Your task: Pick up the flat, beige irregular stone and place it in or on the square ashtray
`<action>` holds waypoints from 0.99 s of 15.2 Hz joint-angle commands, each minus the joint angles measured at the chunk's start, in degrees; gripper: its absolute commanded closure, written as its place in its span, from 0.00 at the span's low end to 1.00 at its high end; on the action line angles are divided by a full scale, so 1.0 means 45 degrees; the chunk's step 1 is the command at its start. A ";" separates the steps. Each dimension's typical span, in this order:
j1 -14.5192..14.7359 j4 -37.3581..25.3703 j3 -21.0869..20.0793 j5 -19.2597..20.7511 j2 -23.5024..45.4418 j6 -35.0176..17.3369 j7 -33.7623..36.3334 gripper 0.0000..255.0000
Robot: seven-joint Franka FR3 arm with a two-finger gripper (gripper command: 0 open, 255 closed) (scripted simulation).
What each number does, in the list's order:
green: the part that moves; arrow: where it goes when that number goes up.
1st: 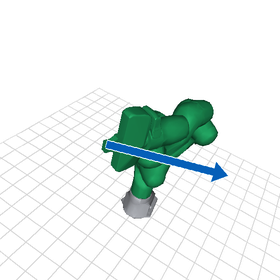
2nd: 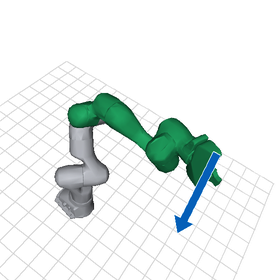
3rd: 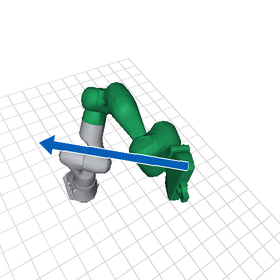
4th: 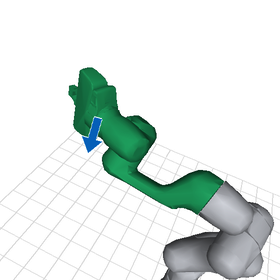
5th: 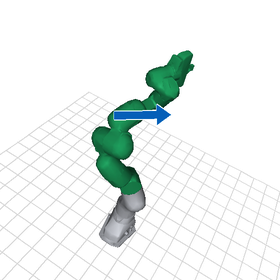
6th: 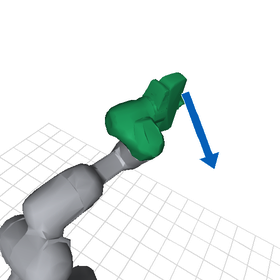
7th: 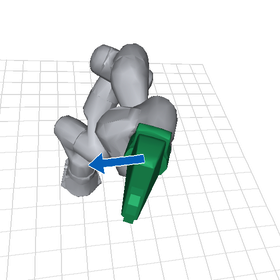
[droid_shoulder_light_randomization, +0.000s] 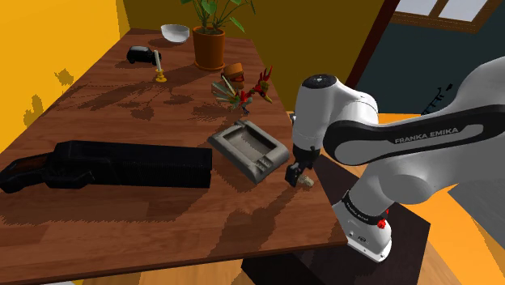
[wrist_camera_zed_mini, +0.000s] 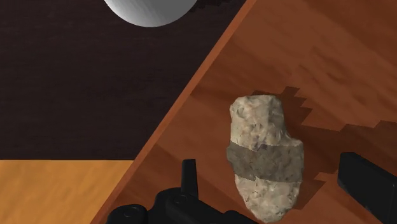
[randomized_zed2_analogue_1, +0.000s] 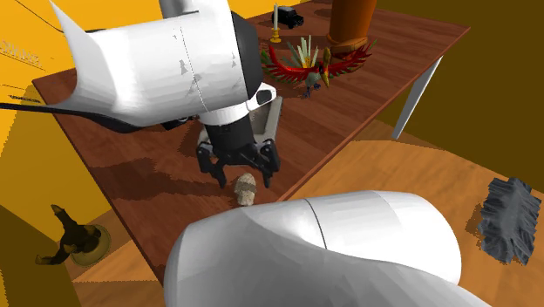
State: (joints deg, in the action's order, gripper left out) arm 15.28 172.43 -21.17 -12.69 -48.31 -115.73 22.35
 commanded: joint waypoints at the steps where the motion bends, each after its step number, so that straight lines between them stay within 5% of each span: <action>1: 0.0005 0.0062 -0.0009 -0.0014 0.0021 -0.0087 -0.0007 0.00; 6: 0.0005 0.0060 -0.0009 -0.0014 0.0021 -0.0084 -0.0006 0.00; 7: 0.0005 0.0060 -0.0009 -0.0014 0.0021 -0.0084 -0.0006 1.00; 15: 0.0033 0.0066 -0.0028 -0.0037 0.0008 -0.0077 0.0020 1.00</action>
State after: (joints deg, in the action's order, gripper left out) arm 15.43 172.47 -21.27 -12.90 -48.28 -116.18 22.41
